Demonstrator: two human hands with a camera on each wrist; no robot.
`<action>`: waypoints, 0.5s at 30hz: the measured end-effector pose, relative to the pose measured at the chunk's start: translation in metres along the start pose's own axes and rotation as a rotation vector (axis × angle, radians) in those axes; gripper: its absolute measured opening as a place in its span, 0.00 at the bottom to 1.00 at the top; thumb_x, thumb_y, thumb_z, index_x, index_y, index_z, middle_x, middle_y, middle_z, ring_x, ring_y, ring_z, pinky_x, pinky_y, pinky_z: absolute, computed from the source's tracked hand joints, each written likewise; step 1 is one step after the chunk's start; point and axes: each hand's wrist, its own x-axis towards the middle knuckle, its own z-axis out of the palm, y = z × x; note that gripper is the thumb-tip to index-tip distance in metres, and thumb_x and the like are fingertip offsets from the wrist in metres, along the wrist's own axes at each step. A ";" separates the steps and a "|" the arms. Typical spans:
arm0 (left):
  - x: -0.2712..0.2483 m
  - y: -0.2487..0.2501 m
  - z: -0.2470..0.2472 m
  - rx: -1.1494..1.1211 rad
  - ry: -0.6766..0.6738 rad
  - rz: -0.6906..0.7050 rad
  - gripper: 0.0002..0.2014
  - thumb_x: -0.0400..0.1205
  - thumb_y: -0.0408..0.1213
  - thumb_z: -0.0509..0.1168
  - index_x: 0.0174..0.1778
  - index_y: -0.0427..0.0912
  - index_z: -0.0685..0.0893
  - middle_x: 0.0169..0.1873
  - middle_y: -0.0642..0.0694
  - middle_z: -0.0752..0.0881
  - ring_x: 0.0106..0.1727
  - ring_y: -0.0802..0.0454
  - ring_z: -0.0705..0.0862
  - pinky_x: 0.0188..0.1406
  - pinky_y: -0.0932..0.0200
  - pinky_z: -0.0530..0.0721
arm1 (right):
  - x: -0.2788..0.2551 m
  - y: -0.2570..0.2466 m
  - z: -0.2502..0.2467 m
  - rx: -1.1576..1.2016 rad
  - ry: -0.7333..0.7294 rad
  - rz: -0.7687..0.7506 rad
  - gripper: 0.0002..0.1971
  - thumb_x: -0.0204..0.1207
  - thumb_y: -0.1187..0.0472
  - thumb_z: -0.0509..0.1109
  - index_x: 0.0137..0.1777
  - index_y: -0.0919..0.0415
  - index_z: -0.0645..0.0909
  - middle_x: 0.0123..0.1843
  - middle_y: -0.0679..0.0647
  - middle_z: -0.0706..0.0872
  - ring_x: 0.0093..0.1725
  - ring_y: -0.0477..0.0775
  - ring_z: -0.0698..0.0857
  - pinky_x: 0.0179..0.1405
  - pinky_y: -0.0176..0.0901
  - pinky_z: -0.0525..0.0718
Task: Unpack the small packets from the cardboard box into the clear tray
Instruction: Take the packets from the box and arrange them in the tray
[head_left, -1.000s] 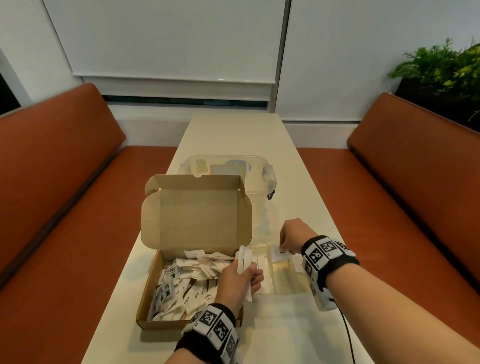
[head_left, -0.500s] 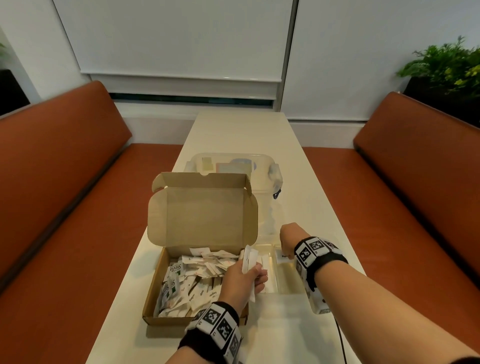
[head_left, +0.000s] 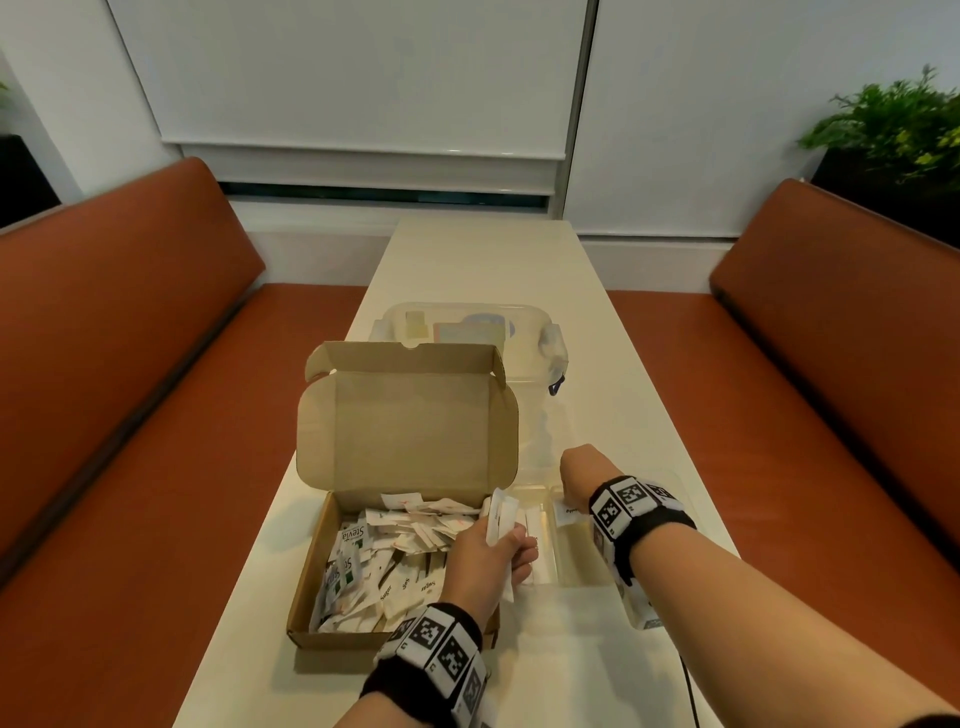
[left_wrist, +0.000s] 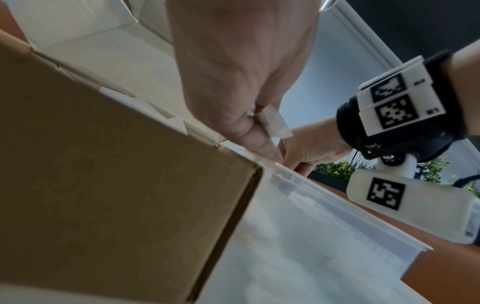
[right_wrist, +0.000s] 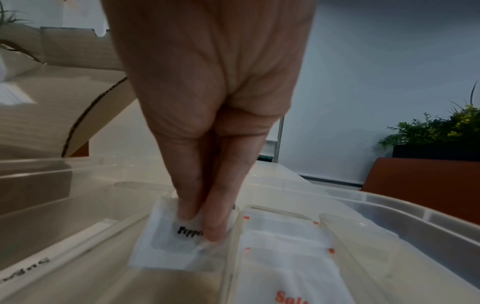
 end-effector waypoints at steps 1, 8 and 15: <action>0.000 0.000 0.000 0.002 0.001 0.000 0.05 0.83 0.27 0.63 0.44 0.37 0.83 0.37 0.38 0.88 0.34 0.51 0.87 0.34 0.60 0.86 | 0.000 -0.001 0.000 -0.008 -0.007 -0.003 0.10 0.78 0.67 0.67 0.56 0.70 0.82 0.57 0.63 0.86 0.58 0.60 0.86 0.51 0.40 0.80; -0.001 0.002 0.000 0.010 0.007 0.002 0.05 0.83 0.27 0.63 0.45 0.37 0.83 0.36 0.39 0.88 0.34 0.52 0.87 0.33 0.62 0.86 | 0.001 -0.006 0.001 -0.048 -0.042 -0.016 0.04 0.78 0.69 0.67 0.42 0.69 0.81 0.46 0.62 0.86 0.58 0.61 0.86 0.47 0.40 0.79; 0.001 0.002 0.000 0.008 0.011 -0.001 0.03 0.83 0.27 0.64 0.46 0.36 0.83 0.36 0.39 0.88 0.34 0.52 0.87 0.33 0.62 0.86 | 0.002 -0.003 0.004 -0.024 -0.025 -0.021 0.12 0.80 0.69 0.64 0.61 0.71 0.80 0.61 0.63 0.84 0.61 0.61 0.84 0.57 0.42 0.80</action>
